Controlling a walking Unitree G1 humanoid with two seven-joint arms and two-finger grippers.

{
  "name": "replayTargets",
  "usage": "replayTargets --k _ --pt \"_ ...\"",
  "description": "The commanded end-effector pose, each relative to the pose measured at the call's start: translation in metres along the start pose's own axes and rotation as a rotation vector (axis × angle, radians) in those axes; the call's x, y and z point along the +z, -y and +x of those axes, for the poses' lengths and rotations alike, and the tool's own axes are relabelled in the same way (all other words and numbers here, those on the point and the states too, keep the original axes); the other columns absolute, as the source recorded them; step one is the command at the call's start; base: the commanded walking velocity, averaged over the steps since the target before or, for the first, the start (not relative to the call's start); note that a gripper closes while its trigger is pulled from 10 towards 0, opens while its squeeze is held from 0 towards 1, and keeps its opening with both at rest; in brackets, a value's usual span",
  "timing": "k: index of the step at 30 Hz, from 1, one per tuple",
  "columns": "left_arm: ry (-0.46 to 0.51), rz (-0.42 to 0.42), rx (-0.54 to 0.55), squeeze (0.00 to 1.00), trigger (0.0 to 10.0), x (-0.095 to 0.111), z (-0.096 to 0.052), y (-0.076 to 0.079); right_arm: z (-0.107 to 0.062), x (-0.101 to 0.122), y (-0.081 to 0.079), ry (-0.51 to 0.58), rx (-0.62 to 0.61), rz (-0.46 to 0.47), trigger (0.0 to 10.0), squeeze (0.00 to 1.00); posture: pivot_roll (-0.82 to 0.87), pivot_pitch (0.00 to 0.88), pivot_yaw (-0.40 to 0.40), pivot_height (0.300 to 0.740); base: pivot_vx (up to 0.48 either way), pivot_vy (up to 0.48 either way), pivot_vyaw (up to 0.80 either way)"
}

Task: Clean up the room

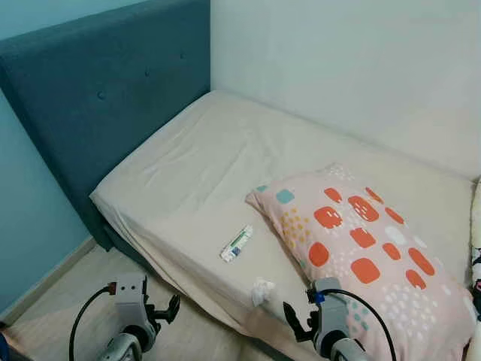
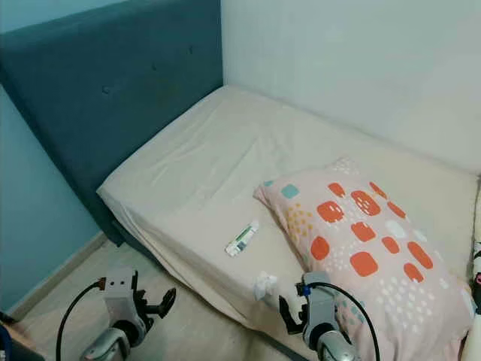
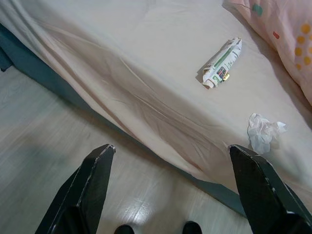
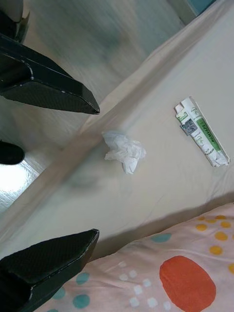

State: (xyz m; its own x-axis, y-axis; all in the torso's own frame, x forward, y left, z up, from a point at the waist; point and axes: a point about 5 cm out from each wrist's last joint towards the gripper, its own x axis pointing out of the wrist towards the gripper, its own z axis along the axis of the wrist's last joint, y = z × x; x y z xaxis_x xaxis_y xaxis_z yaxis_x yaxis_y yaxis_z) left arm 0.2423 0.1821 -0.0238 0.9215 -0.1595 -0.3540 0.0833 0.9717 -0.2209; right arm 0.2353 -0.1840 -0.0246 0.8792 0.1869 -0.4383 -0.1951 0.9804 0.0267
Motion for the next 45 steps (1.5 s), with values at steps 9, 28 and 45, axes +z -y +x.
replayTargets --k 9,28,45 --pt "-0.020 -0.012 -0.003 0.00 10.0 -0.0076 -0.0018 0.0048 -0.0017 -0.0041 0.0001 -0.014 0.007 -0.007 10.0 0.00 -0.10 0.141 -0.065 0.740 0.000 0.000 0.00" --pt "-0.021 -0.010 -0.003 0.00 10.0 -0.0089 -0.0033 0.0047 -0.0024 -0.0059 -0.0009 -0.018 0.011 -0.003 10.0 0.00 -0.10 0.146 -0.061 0.740 0.000 0.000 0.00" --pt "-0.021 -0.012 -0.005 0.00 10.0 -0.0082 -0.0023 0.0056 -0.0020 -0.0050 -0.0001 -0.016 0.008 -0.004 10.0 0.00 -0.10 0.149 -0.058 0.740 0.000 0.000 0.00"
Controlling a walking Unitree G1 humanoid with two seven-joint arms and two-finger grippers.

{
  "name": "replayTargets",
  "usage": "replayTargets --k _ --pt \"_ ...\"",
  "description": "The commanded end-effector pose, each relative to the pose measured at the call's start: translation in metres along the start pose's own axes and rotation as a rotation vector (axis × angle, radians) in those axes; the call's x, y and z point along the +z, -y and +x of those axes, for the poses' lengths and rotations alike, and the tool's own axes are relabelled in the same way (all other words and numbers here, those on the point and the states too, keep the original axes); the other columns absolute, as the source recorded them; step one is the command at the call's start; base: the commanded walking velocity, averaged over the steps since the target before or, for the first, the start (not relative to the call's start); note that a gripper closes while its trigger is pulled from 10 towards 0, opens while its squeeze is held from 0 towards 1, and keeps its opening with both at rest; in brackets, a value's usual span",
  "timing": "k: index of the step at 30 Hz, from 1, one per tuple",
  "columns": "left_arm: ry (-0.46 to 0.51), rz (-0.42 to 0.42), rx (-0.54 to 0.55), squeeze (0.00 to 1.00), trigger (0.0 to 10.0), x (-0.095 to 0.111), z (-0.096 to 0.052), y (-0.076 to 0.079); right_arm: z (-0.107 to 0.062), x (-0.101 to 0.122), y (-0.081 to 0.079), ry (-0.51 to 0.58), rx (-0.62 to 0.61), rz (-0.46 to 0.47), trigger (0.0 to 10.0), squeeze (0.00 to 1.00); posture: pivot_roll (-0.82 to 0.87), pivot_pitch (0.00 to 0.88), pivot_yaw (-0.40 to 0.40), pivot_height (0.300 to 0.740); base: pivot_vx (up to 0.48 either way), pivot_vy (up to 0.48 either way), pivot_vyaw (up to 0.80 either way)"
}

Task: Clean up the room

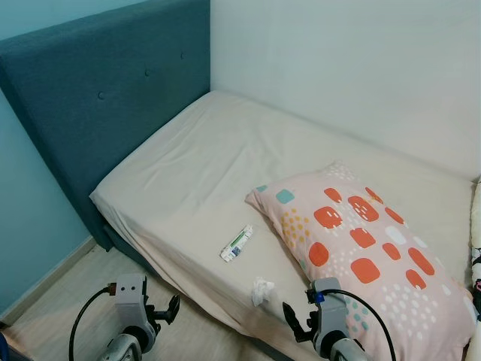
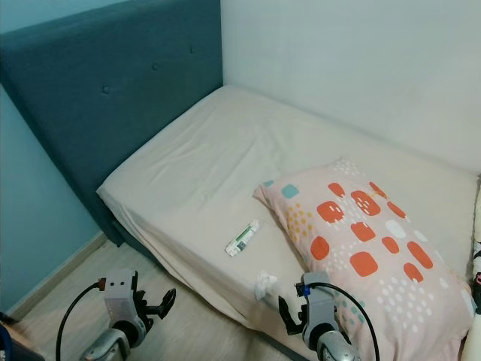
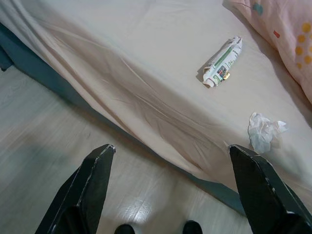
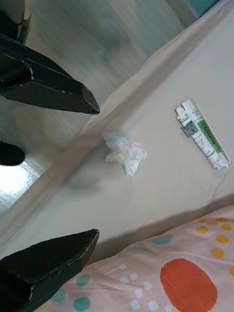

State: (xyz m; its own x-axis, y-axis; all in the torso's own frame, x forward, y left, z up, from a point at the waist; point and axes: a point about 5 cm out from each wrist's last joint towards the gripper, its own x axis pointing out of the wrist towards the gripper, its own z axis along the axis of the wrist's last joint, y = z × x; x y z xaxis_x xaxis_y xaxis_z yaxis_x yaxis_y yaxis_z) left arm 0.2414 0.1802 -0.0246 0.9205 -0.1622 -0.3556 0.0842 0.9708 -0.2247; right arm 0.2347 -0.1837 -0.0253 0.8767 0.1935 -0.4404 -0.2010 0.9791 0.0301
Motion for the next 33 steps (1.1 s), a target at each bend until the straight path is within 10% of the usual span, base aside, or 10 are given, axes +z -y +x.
replayTargets --k 1,33 --pt "-0.019 -0.008 -0.003 0.00 10.0 -0.0066 -0.0020 0.0038 -0.0017 -0.0040 0.0003 -0.013 0.000 -0.003 10.0 0.00 -0.10 0.148 -0.058 0.740 0.000 0.000 0.00" --pt "-0.023 -0.011 -0.006 0.00 10.0 -0.0075 -0.0022 0.0037 -0.0019 -0.0044 0.0002 -0.014 0.003 -0.001 10.0 0.00 -0.10 0.153 -0.061 0.740 0.000 0.000 0.00"
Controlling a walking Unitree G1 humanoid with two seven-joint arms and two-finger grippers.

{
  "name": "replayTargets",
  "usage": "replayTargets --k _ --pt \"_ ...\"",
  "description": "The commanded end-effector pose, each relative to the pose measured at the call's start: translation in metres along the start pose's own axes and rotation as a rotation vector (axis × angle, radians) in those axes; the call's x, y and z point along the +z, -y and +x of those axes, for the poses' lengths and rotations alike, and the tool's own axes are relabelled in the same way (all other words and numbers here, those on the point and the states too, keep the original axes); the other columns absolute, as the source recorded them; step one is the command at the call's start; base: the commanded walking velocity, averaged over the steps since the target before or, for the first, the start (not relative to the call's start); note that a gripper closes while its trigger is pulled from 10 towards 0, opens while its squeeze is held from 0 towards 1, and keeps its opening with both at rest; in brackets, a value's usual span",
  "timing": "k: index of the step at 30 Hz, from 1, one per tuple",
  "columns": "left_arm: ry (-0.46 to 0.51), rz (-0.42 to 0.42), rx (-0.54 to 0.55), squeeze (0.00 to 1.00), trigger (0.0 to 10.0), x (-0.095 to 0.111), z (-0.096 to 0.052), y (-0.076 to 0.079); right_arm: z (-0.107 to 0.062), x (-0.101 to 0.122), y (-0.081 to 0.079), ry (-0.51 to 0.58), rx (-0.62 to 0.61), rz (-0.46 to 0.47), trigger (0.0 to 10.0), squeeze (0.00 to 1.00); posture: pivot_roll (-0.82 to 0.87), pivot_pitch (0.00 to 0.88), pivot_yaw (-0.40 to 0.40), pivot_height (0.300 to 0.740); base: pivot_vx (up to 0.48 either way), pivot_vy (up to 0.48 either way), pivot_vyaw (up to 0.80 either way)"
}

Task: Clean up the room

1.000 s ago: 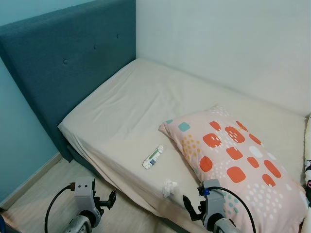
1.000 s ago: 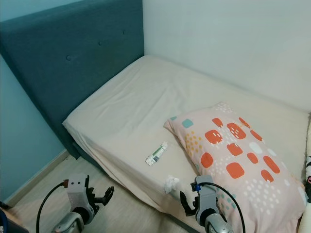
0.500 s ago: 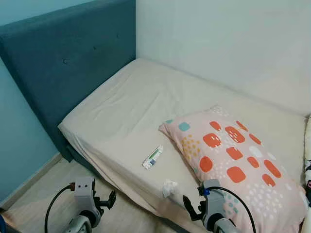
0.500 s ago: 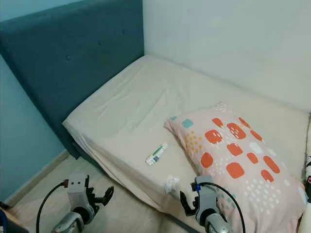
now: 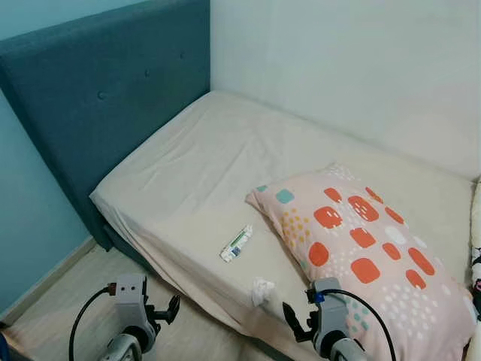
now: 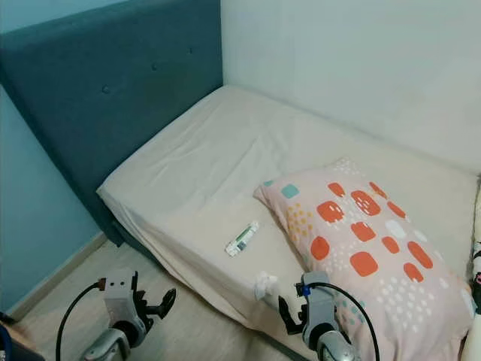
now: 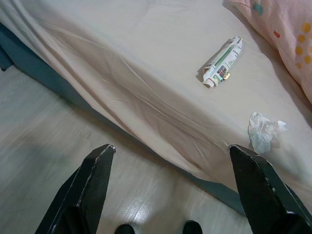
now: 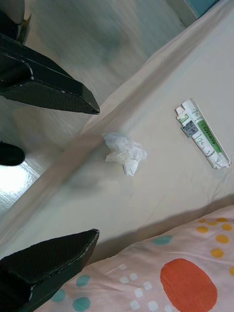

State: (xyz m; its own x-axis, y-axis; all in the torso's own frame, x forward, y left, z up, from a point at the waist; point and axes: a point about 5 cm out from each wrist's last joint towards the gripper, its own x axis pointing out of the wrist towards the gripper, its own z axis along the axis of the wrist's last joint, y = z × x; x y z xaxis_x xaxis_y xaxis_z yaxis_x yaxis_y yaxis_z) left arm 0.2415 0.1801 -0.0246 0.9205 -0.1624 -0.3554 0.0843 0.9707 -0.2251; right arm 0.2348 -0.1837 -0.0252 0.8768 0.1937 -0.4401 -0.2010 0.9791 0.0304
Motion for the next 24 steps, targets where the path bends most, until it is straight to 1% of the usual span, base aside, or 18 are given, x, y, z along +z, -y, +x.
replayTargets --k 1,24 --pt "-0.024 -0.011 -0.005 0.00 10.0 -0.0075 -0.0022 0.0036 -0.0019 -0.0045 0.0001 -0.014 0.003 -0.001 10.0 0.00 -0.10 0.153 -0.061 0.740 0.000 0.000 0.00" --pt "-0.024 -0.018 -0.004 0.00 10.0 -0.0079 -0.0018 0.0048 -0.0024 -0.0045 0.0017 -0.014 -0.002 0.001 10.0 0.00 -0.11 0.161 -0.061 0.740 0.000 0.000 0.00"
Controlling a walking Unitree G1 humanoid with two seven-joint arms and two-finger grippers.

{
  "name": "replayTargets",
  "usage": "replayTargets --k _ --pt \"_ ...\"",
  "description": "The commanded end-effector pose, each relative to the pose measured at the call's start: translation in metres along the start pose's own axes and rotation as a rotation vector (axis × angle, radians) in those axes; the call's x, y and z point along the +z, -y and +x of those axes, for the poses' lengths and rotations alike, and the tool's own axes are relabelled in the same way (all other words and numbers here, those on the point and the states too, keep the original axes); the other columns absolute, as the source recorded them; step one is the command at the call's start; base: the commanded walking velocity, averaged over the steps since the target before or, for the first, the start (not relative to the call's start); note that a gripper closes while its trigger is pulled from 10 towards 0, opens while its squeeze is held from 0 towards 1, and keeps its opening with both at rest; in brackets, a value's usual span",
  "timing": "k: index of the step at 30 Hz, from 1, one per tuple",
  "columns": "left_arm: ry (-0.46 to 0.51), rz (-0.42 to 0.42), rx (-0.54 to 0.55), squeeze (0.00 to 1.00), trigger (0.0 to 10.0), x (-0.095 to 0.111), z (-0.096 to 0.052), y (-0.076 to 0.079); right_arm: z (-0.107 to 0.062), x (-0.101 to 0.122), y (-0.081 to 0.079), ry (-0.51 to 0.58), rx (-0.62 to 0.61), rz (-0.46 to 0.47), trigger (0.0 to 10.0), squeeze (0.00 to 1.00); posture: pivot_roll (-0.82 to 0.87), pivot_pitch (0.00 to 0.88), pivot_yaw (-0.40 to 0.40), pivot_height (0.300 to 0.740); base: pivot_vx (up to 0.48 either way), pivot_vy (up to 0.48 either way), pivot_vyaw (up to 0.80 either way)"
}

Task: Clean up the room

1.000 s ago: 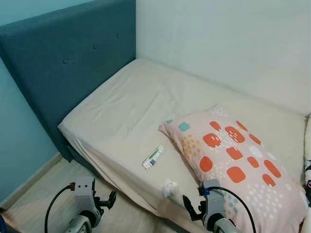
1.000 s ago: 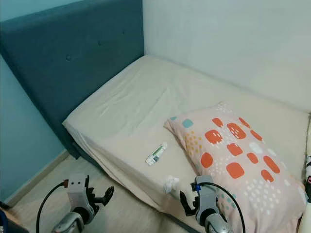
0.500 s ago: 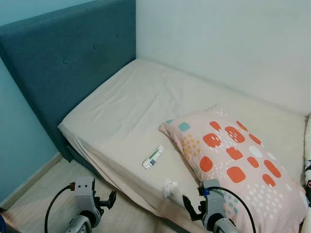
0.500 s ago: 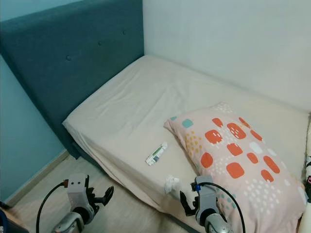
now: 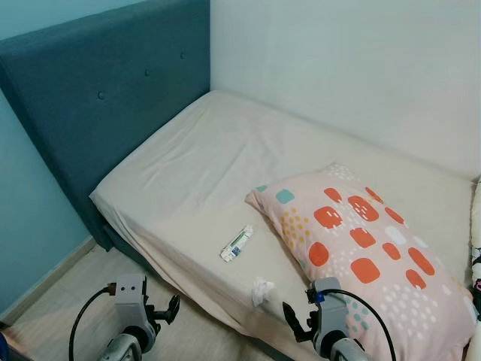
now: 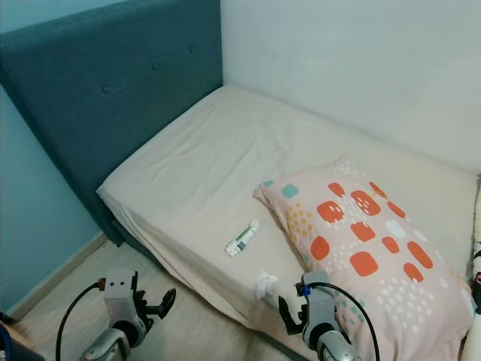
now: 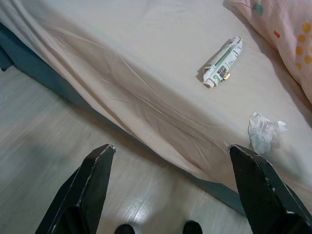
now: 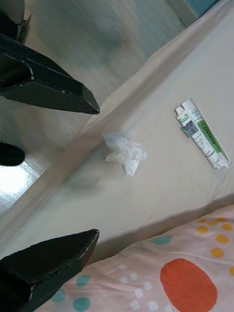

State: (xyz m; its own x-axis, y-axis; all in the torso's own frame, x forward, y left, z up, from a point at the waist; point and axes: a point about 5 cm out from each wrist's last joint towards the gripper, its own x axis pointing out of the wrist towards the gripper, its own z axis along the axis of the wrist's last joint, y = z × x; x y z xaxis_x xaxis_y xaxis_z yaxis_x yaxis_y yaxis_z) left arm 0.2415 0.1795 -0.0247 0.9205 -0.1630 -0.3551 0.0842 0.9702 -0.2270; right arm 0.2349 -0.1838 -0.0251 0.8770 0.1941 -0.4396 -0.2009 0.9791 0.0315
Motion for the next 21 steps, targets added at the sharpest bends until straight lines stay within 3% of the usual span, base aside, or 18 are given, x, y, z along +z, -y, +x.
replayTargets --k 1,21 --pt "-0.025 -0.016 -0.004 0.00 10.0 -0.0078 -0.0019 0.0043 -0.0024 -0.0046 0.0015 -0.014 -0.003 0.000 10.0 0.00 -0.11 0.161 -0.061 0.740 0.000 0.000 0.00" --pt "-0.028 -0.015 -0.006 0.00 10.0 -0.0071 -0.0012 0.0035 -0.0008 -0.0045 0.0000 -0.019 0.004 -0.002 10.0 0.00 -0.11 0.150 -0.061 0.740 0.000 0.000 0.00"
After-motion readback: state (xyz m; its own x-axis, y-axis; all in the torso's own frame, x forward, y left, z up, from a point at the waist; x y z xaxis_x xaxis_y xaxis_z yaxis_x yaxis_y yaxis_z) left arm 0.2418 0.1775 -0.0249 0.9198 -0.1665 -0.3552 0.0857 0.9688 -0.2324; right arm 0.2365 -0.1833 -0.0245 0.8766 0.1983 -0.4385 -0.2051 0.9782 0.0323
